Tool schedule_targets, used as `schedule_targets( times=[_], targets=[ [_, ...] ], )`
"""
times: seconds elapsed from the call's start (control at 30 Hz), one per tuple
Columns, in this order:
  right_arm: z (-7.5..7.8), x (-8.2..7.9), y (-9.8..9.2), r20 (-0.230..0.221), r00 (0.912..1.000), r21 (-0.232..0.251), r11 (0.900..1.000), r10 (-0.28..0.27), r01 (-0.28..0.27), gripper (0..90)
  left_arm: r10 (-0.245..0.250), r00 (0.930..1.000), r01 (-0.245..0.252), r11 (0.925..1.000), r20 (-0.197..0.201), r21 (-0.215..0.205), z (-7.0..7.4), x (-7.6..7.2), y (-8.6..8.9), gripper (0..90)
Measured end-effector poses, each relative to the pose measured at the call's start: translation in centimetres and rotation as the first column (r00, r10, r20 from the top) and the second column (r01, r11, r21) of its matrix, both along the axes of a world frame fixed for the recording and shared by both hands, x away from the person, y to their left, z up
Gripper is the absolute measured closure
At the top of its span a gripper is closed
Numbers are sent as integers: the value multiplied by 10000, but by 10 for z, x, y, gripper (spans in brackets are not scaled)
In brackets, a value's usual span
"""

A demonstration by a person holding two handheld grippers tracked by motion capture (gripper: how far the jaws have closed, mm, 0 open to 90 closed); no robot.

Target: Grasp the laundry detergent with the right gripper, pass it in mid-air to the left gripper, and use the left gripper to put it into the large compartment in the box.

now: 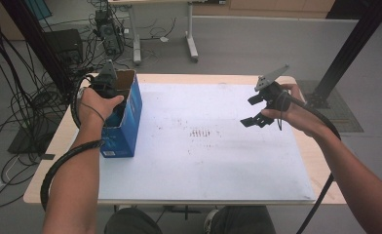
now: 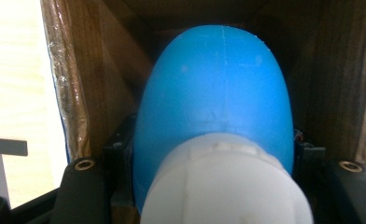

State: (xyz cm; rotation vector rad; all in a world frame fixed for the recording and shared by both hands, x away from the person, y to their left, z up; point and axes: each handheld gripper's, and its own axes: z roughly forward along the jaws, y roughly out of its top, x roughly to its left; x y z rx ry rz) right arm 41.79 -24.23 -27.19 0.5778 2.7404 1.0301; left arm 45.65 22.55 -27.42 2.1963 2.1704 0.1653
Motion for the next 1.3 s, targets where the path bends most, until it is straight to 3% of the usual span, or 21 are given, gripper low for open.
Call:
schedule_targets(
  times=[0.93,1.3],
  targets=[
    [-1,0,3,60,9999,109,9999,114,-115,80,-144,9998,145,9999,130,-57,0,-2,0,366],
    [0,-1,5,104,9998,137,9998,160,-161,80,-452,9984,450,9990,350,73,11,-5,-2,326]
  ],
)
